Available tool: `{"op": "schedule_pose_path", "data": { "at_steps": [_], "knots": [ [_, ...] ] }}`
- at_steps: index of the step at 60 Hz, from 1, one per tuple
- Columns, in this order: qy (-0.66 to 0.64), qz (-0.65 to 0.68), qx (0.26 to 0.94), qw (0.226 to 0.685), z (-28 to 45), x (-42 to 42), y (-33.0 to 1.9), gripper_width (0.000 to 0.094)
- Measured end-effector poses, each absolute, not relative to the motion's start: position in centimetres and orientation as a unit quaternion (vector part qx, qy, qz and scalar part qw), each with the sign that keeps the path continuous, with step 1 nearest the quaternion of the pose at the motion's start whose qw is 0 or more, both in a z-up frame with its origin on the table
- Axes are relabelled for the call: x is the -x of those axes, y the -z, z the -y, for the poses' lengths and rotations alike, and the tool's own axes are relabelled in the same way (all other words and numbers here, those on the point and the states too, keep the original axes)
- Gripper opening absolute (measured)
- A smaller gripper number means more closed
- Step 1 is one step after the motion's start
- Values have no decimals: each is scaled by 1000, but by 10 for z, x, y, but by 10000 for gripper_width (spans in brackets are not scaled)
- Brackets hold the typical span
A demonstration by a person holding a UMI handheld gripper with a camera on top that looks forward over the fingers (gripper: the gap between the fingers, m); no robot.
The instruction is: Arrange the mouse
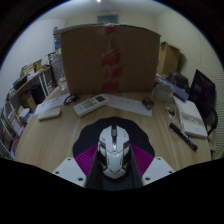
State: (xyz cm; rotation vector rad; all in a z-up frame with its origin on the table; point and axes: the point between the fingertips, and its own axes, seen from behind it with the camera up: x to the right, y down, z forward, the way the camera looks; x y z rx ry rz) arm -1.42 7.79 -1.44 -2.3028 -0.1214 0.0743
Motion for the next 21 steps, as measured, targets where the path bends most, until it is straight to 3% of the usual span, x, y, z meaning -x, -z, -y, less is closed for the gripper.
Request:
{"op": "schedule_pose_path", "data": {
  "at_steps": [1, 2, 3, 7, 9, 21],
  "knots": [
    [-32, 44, 915, 400, -77, 14, 14, 624],
    [-35, 40, 918, 394, -75, 15, 14, 625],
    [-40, 34, 921, 387, -73, 16, 14, 722],
    [-50, 23, 925, 376, -64, 22, 10, 890],
    [-49, 22, 925, 375, -56, 25, 4, 838],
    [-39, 5, 921, 388, 20, 56, -55, 841]
  ]
}}
